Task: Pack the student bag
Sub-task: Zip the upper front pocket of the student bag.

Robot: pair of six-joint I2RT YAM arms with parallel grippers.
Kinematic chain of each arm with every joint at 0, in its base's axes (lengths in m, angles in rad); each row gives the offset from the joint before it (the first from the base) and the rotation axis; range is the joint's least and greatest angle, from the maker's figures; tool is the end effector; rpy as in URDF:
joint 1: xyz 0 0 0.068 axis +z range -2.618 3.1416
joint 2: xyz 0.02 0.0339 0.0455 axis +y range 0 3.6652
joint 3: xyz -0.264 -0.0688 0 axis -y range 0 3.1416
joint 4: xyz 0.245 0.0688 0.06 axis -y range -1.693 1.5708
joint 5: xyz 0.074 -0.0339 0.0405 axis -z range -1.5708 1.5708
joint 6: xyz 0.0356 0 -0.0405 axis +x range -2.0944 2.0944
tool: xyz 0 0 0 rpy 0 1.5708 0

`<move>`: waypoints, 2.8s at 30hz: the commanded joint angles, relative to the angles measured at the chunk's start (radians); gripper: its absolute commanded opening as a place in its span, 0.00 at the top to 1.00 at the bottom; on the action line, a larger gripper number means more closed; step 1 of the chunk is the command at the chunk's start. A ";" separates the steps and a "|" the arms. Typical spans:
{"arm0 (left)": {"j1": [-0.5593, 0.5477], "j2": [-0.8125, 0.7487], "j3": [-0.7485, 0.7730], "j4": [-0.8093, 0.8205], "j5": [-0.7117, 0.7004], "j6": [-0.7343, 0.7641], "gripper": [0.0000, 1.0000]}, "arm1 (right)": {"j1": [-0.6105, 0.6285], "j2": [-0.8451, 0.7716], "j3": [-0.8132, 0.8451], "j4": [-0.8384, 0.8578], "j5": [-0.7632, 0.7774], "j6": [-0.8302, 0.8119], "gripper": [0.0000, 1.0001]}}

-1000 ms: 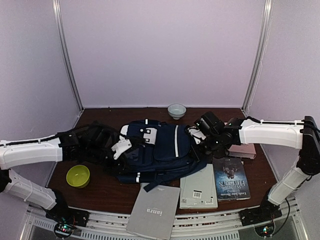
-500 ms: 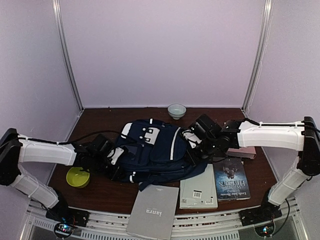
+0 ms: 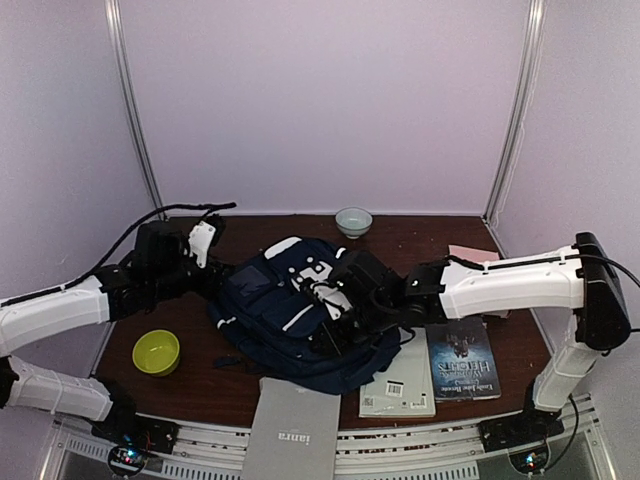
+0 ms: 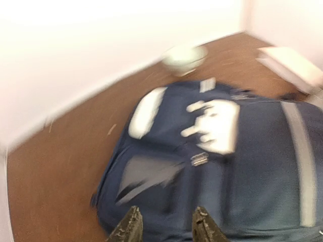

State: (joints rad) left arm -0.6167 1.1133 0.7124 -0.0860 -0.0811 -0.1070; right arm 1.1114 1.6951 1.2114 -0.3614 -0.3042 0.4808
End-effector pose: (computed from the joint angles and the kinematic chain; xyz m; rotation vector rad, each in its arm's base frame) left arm 0.2049 -0.1417 0.2588 0.4741 2.0211 -0.3636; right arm 0.1541 0.3356 0.2339 -0.9733 2.4842 1.0083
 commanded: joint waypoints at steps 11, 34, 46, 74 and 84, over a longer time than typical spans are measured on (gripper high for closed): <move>-0.314 0.132 0.077 -0.037 0.204 0.702 0.45 | -0.005 0.031 0.000 0.232 -0.144 0.124 1.00; -0.343 0.172 0.062 -0.040 0.227 0.752 0.48 | -0.022 0.036 0.021 0.225 -0.134 0.118 1.00; -0.360 0.251 0.107 -0.074 0.158 0.763 1.00 | -0.041 0.003 -0.015 0.211 -0.117 0.114 1.00; -0.273 0.158 0.037 -0.006 -0.045 0.756 1.00 | -0.382 -0.053 0.035 -0.339 0.274 -0.258 1.00; -0.209 -0.110 -0.102 0.229 0.383 0.634 0.23 | -0.152 -0.024 0.111 -0.053 -0.088 -0.060 1.00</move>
State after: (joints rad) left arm -0.8291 1.1378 0.6834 -0.0521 0.0574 0.6010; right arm 0.8680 1.6470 1.2346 -0.5396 -0.2497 0.3244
